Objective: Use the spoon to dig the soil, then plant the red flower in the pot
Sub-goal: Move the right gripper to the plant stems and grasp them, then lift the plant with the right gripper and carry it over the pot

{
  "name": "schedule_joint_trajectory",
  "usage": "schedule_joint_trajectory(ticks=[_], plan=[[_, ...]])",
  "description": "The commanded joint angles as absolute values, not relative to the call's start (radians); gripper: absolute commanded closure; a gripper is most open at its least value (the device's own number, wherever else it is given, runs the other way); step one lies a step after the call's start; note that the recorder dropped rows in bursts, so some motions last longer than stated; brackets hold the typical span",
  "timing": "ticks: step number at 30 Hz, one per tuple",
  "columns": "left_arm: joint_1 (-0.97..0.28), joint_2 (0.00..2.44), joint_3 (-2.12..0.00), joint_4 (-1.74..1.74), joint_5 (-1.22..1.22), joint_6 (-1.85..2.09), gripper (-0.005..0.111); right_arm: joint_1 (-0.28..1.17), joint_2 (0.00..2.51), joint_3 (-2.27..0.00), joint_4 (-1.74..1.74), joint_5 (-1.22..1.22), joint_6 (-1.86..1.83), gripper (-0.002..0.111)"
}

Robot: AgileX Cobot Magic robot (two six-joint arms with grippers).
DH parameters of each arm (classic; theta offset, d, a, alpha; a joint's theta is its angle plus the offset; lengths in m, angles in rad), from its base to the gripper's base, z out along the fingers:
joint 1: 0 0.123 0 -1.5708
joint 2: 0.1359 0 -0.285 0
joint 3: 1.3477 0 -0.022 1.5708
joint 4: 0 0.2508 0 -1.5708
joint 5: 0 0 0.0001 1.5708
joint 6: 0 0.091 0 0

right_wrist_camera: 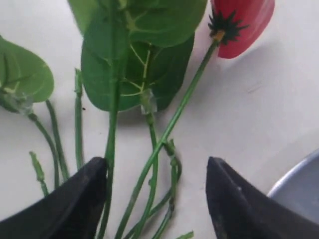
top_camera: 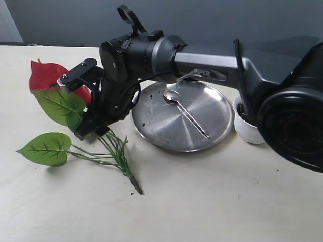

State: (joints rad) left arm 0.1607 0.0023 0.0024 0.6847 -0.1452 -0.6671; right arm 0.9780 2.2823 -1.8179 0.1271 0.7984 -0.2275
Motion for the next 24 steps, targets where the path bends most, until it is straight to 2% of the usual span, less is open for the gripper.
schedule_joint_trajectory(ticks=[1,9,12,14,24], plan=[[0.156,0.0,0.0,0.678,-0.15,-0.67,0.106,0.978,2.325,-1.854,0.071,0.809,-0.181,0.053],[0.156,0.0,0.0,0.678,-0.15,-0.67,0.106,0.978,2.343,-1.864,0.082,0.815,-0.182,0.076],[0.156,0.0,0.0,0.678,-0.15,-0.67,0.106,0.978,2.343,-1.864,0.084,0.815,-0.182,0.093],[0.156,0.0,0.0,0.678,-0.15,-0.67,0.106,0.978,2.343,-1.864,0.084,0.815,-0.182,0.109],[0.156,0.0,0.0,0.678,-0.15,-0.67,0.106,0.978,2.278,-1.864,0.234,0.773,-0.182,0.108]])
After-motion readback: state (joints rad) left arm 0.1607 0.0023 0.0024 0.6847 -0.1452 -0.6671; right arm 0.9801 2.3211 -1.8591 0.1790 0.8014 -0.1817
